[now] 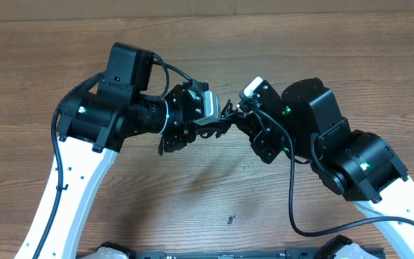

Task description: Untangle cables

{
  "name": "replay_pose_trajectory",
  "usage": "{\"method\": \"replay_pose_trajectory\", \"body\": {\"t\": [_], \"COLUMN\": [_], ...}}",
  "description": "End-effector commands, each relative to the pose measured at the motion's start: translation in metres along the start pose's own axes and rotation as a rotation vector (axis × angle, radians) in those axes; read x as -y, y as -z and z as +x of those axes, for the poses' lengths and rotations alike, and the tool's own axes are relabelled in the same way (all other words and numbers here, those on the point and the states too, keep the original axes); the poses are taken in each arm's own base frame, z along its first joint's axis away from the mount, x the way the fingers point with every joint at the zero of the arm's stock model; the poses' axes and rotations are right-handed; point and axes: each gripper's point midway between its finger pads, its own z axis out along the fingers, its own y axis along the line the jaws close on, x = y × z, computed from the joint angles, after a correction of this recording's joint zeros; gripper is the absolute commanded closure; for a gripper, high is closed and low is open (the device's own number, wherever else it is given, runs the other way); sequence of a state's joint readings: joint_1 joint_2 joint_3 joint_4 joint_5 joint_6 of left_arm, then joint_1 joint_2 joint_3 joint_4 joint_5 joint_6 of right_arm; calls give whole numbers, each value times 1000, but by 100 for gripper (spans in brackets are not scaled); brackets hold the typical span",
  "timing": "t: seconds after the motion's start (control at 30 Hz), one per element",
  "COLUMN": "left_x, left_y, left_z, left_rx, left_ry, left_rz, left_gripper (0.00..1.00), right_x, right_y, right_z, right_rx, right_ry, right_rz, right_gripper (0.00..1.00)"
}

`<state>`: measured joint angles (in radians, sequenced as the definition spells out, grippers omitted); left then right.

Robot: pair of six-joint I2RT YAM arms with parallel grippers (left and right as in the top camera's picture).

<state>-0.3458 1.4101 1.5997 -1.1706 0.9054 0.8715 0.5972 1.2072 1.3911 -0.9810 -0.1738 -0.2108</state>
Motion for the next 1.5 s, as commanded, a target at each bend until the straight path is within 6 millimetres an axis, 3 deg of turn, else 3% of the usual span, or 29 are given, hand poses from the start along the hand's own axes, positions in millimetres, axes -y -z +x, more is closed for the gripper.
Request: {"method": "replay_pose_trajectory", "body": {"t": [0.0, 0.03, 0.37, 0.5, 0.7, 0.87, 1.47], "left_x": [10, 9, 9, -11, -52, -66, -28], "left_y": [7, 7, 19, 34, 64, 77, 62], "left_z": [-14, -13, -18, -13, 4, 14, -25], "left_rx": [36, 29, 15, -25, -42, -16, 157], "left_ry": [-65, -50, -66, 23, 284, 427, 395], "left_rz": [8, 1, -74, -217, -447, -500, -218], "left_gripper": [26, 1, 1, 0, 0, 0, 0], "right_x": [-4, -2, 19, 30, 30, 29, 31], "right_y": [8, 8, 8, 11, 18, 29, 48], "right_z": [-11, -11, -7, -6, -11, -23, -64], "right_rx": [55, 54, 37, 34, 66, 133, 341], "right_ry": [-14, -14, -26, -62, -77, -110, -290], "right_rz": [-19, -12, 114, 177, 183, 187, 166], "right_gripper": [96, 96, 96, 96, 96, 96, 95]}}
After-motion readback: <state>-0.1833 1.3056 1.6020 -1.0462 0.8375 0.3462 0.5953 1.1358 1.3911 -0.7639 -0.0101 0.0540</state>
